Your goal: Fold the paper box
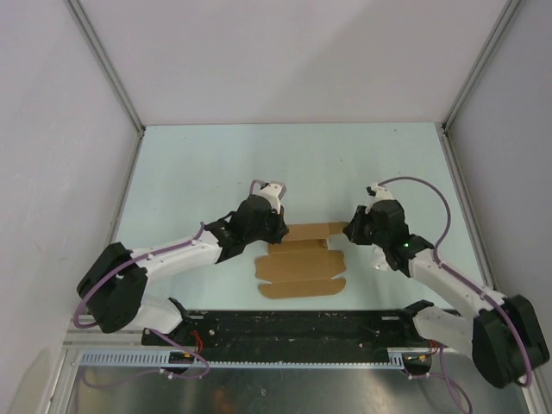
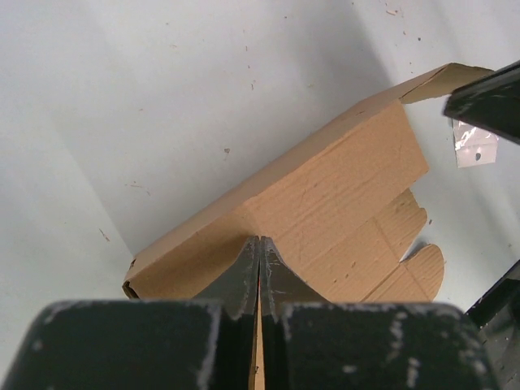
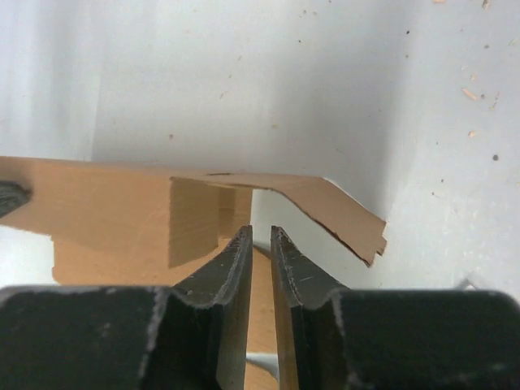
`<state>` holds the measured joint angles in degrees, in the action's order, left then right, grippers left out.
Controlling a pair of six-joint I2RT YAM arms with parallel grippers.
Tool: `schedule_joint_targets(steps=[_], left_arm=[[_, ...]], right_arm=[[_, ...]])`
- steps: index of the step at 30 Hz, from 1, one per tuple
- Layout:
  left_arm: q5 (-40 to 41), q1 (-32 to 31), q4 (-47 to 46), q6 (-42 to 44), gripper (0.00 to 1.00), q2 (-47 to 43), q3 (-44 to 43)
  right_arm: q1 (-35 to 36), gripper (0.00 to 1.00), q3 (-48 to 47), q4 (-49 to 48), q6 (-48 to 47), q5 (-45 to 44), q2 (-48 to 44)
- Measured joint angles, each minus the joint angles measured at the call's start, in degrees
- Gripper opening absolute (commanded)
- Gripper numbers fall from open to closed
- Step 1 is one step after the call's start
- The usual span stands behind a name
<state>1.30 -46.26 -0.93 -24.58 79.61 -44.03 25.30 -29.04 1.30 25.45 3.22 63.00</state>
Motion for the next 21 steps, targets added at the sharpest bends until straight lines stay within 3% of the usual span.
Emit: schedule_joint_targets(steps=[6,10,15,21], left_arm=[[0.00,0.00,0.07,-0.02,0.00,-0.17,0.07],[0.00,0.00,0.13,-0.24,0.00,-0.37,0.13],[0.00,0.00,0.15,-0.48,0.00,-0.50,0.22],[0.00,0.00,0.39,-0.48,0.00,-1.03,0.66]], right_arm=[[-0.20,0.42,-4.07,10.51,-2.89,-0.79,-9.25],[-0.24,0.53,-9.42,17.03,-6.60,-0.85,-9.68],[-0.31,0.55,-16.63,24.59,-12.90,-1.77,-4.72],[-0.44,0.53,-18.43,29.31,-18.16,-2.86,-1.66]])
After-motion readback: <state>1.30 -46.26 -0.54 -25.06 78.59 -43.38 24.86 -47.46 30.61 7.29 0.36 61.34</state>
